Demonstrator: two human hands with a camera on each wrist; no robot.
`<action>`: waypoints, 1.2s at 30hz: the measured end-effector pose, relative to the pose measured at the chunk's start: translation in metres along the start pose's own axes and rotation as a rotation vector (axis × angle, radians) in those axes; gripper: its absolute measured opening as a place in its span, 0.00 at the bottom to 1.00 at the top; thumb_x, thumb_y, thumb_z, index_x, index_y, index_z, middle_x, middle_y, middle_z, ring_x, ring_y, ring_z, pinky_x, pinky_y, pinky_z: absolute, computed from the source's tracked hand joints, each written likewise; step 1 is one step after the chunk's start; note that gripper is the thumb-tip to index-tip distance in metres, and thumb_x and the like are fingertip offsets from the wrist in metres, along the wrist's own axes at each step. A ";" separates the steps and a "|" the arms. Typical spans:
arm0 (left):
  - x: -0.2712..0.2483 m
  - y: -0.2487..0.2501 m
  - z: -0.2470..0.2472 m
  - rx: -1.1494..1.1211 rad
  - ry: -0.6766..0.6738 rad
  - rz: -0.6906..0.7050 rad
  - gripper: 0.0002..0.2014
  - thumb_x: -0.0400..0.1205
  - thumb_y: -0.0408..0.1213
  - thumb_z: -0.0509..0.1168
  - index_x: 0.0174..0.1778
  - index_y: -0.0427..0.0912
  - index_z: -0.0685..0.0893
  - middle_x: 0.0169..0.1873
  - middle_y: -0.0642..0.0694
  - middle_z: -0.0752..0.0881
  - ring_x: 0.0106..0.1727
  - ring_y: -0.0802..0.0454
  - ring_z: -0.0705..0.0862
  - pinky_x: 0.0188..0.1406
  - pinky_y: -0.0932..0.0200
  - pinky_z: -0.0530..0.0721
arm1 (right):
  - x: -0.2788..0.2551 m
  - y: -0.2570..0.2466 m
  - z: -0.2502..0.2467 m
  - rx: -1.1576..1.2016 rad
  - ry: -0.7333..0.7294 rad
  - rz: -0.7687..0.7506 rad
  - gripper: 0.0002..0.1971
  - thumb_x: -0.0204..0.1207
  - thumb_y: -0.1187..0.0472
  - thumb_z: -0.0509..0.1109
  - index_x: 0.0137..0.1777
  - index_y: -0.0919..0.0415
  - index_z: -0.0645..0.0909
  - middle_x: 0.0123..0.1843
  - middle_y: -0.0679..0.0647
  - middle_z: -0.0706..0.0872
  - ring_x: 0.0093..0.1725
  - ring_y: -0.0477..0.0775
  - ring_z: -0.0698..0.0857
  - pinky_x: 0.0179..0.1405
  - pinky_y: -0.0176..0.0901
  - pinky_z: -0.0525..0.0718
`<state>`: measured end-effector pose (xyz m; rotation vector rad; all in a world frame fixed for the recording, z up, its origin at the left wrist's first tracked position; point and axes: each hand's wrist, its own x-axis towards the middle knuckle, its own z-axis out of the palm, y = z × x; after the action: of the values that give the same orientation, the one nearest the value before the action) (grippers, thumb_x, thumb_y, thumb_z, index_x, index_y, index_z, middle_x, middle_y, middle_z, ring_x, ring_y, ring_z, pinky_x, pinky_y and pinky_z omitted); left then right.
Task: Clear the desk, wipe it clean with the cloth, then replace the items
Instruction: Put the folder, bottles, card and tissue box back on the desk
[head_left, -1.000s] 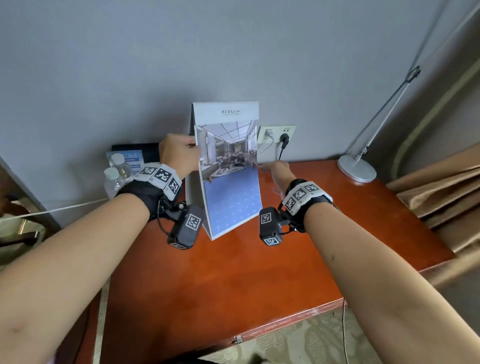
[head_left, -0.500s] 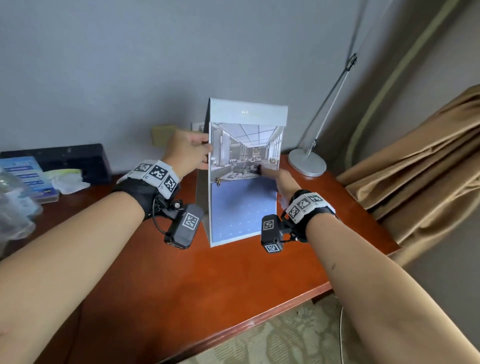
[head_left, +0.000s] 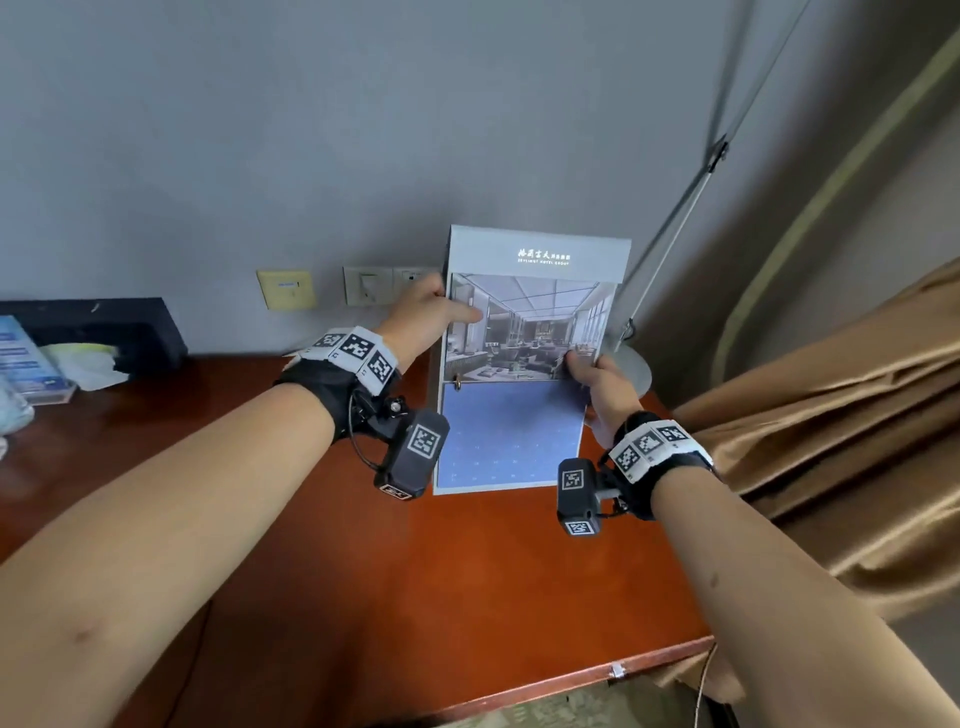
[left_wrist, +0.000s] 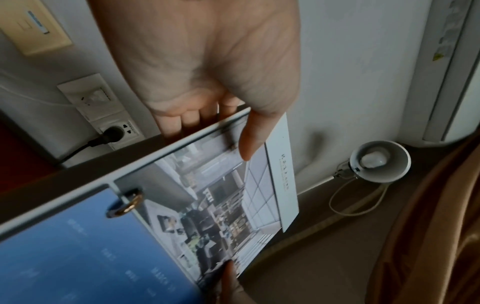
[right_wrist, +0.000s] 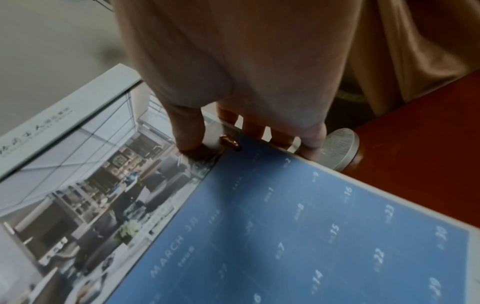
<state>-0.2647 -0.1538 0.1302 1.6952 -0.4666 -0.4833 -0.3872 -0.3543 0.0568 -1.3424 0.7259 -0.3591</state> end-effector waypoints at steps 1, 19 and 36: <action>0.009 0.003 0.002 -0.022 -0.012 0.004 0.17 0.66 0.38 0.77 0.46 0.40 0.79 0.52 0.41 0.86 0.58 0.38 0.85 0.63 0.41 0.79 | 0.012 -0.001 0.001 0.016 -0.007 0.001 0.24 0.76 0.55 0.74 0.69 0.61 0.75 0.57 0.55 0.87 0.56 0.56 0.86 0.53 0.52 0.86; 0.150 -0.042 0.049 -0.030 0.099 -0.023 0.12 0.65 0.25 0.79 0.36 0.37 0.83 0.33 0.51 0.87 0.40 0.52 0.85 0.44 0.59 0.84 | 0.161 0.008 -0.027 -0.190 -0.032 0.027 0.02 0.81 0.67 0.68 0.48 0.60 0.80 0.48 0.58 0.86 0.46 0.56 0.84 0.48 0.43 0.82; 0.243 -0.063 0.113 0.451 0.231 -0.044 0.26 0.66 0.49 0.75 0.61 0.48 0.85 0.53 0.51 0.89 0.56 0.52 0.86 0.64 0.53 0.81 | 0.301 0.007 -0.076 -0.339 -0.208 0.013 0.08 0.81 0.62 0.69 0.59 0.53 0.80 0.60 0.56 0.88 0.60 0.56 0.83 0.57 0.47 0.77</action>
<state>-0.1232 -0.3703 0.0348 2.1691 -0.3872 -0.2152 -0.2173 -0.5975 -0.0345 -1.6650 0.6385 -0.0835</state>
